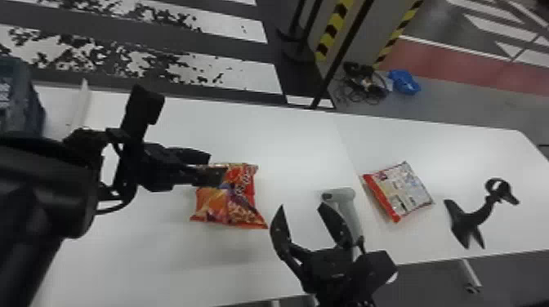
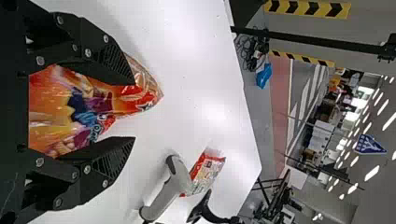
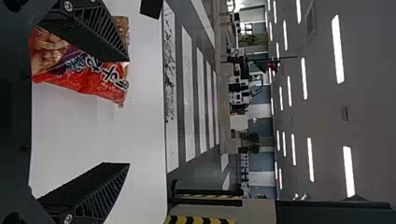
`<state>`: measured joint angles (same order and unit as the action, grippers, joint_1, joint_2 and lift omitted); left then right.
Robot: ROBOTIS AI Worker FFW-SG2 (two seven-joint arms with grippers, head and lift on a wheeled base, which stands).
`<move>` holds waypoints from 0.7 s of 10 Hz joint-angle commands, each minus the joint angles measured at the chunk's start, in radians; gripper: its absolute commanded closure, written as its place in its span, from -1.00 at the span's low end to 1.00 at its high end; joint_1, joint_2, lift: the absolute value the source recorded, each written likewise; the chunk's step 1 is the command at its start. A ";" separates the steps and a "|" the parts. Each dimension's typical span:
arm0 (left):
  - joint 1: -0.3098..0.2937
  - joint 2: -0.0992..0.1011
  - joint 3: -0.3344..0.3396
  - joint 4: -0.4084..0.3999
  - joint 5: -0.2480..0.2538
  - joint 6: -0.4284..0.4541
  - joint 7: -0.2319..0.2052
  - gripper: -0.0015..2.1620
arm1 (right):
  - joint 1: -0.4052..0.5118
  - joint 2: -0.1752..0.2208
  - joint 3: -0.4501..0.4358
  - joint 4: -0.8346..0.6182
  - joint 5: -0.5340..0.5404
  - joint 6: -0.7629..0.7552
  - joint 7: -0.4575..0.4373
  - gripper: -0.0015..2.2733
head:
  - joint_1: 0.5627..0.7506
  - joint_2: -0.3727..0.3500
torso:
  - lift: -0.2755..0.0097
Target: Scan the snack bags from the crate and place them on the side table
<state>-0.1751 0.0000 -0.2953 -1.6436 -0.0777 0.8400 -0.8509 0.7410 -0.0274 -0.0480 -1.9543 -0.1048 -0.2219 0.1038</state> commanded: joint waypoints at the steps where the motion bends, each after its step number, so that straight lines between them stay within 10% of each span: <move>1: 0.023 -0.003 0.013 -0.030 0.003 0.000 0.009 -0.97 | 0.005 0.000 -0.001 0.000 -0.004 -0.009 0.000 -0.93 | 0.41 -0.94 | 0.27; 7: 0.316 -0.003 0.205 -0.331 0.001 -0.387 0.196 -0.95 | 0.023 0.000 0.000 -0.032 -0.030 -0.024 0.014 -0.93 | 0.41 -0.77 | 0.27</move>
<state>0.1060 0.0000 -0.1158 -1.9445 -0.0828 0.4979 -0.6600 0.7625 -0.0276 -0.0484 -1.9810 -0.1310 -0.2487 0.1174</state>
